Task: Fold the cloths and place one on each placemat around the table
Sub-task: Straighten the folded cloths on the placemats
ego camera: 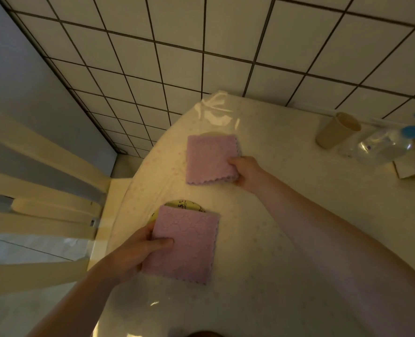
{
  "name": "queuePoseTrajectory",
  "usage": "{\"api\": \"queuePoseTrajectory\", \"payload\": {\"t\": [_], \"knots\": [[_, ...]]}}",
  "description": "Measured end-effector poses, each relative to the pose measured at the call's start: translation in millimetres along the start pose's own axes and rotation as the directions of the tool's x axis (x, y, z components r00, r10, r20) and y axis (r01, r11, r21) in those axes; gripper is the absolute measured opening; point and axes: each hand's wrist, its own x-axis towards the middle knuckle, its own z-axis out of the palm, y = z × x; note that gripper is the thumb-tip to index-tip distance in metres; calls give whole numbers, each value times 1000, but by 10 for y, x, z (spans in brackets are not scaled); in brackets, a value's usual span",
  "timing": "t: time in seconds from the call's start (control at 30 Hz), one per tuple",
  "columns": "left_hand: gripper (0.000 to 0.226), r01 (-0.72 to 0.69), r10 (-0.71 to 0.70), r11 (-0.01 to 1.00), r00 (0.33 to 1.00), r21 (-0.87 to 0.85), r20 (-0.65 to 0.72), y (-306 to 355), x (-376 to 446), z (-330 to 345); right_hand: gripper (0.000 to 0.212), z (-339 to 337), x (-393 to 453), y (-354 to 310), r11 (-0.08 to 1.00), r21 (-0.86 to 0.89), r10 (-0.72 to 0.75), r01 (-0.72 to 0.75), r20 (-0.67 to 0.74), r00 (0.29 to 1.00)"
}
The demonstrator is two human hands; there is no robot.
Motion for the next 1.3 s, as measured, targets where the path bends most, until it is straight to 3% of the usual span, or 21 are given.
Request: {"api": "queuePoseTrajectory", "payload": {"t": [0.1, 0.23, 0.33, 0.4, 0.5, 0.67, 0.8, 0.9, 1.0, 1.07, 1.17, 1.3], "knots": [[39, -9, 8, 1000, 999, -28, -51, 3, -5, 34, 41, -40, -42, 145, 983, 182, -12, -6, 96, 995], [43, -27, 27, 999, 998, -17, -48, 3, -15, 50, 39, -88, -82, 139, 923, 384, -112, 14, 234, 966], [52, -30, 29, 999, 999, -31, -25, 25, -1, 48, 34, -89, -87, 72, 867, 499, -157, 6, 262, 952], [51, -39, 38, 999, 999, -28, -33, 47, 6, 49, 35, -82, -79, 80, 861, 509, -145, -7, 258, 955], [55, -37, 39, 999, 997, 22, -68, 69, 35, 36, 40, -87, -38, 125, 930, 368, -65, -11, 194, 979], [36, -76, 120, 959, 982, 274, -148, 124, 60, 72, 47, -89, 23, 49, 981, 170, -121, 90, 184, 975], [39, -80, 106, 972, 989, 222, -107, 102, 55, 49, 46, -59, -13, -40, 946, 308, -201, 105, 301, 932], [62, -66, 82, 986, 991, 154, -104, 61, 55, 2, 45, -50, 31, -23, 929, 366, -184, 43, 359, 915], [63, -71, 107, 966, 985, 249, -135, 78, 67, 16, 46, -64, 94, 31, 982, 184, -79, 38, 223, 972], [49, -52, 166, 888, 963, 456, -213, 100, 104, 30, 46, -81, 126, 43, 998, 33, -48, 45, 99, 994], [50, 33, 338, 642, 885, 766, -321, 117, 128, 43, 45, -76, 142, 13, 955, -273, -136, 115, -58, 989], [72, 75, 456, 502, 824, 862, -337, 58, 51, 22, 53, -108, 111, -13, 822, -543, -270, 171, -108, 957]]}}
